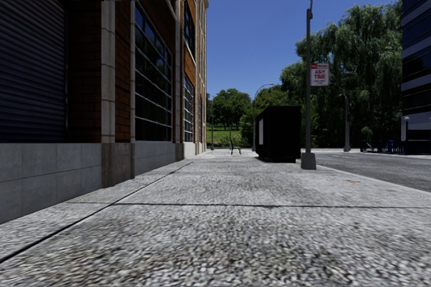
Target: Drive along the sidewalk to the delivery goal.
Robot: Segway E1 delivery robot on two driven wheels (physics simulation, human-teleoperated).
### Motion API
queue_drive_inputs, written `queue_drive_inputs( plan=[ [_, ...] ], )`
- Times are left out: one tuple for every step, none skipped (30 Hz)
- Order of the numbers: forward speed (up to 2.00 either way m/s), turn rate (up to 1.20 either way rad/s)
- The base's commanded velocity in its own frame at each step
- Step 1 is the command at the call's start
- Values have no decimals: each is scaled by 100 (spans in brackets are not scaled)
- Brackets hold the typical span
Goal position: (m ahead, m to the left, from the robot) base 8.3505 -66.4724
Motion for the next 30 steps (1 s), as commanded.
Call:
queue_drive_inputs(
  plan=[
    [200,0],
    [200,0],
    [200,0],
    [200,0],
    [200,0],
    [200,0],
    [200,0],
    [200,0],
    [200,0],
    [200,0],
    [200,0],
    [200,0],
    [200,0],
    [200,0],
    [200,0],
    [200,0],
    [200,0],
    [200,0],
    [200,0],
    [200,0],
    [200,0],
    [200,0],
    [200,0],
    [200,0],
    [200,0],
    [200,0],
    [200,0],
    [200,0],
    [200,0],
    [200,0]
  ],
)
